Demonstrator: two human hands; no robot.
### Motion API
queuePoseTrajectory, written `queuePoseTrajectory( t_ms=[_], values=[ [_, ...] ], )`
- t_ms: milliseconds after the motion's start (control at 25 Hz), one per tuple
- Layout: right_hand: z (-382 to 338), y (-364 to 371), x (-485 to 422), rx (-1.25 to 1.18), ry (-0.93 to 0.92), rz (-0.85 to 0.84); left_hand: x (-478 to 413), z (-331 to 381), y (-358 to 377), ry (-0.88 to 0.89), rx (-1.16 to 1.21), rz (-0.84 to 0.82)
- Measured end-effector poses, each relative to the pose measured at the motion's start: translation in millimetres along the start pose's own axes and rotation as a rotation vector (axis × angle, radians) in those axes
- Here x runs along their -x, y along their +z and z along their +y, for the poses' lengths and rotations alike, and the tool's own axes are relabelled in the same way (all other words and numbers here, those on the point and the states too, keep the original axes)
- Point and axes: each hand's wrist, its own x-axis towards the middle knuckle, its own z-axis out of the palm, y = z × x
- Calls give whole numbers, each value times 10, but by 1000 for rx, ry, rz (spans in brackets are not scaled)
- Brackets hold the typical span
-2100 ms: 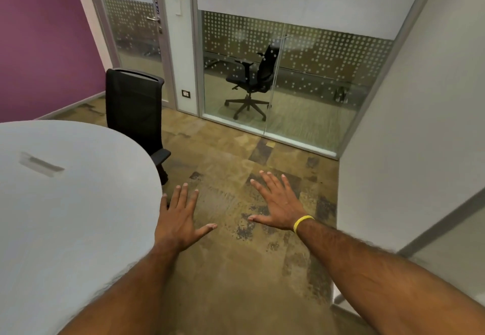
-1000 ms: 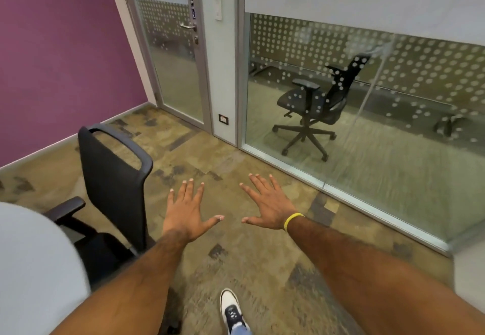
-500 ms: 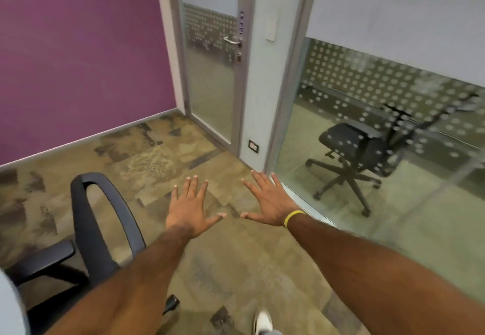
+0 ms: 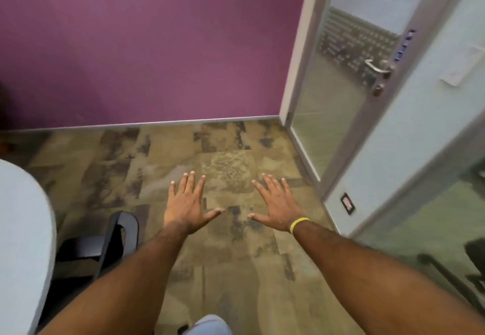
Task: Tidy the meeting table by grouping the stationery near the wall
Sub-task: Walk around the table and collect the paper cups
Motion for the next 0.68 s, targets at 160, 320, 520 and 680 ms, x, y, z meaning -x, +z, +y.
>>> queuePoseTrajectory(
  t_ms=[160,320,520,680],
  values=[
    [-12,53,-1260,-8,-167,5,-709,-443,104,-153,-28,1],
    [-108,108,-2483,21,-284,14,-1421,-1097,320,-310,-23,-9],
    [-418,23,-3948,26,-400,12,-2231,-1855,344,-465,17,-29],
    [-850,-49,-4980,-4,-506,4,-2669,-2469,265,-575,26,-18]
  ],
)
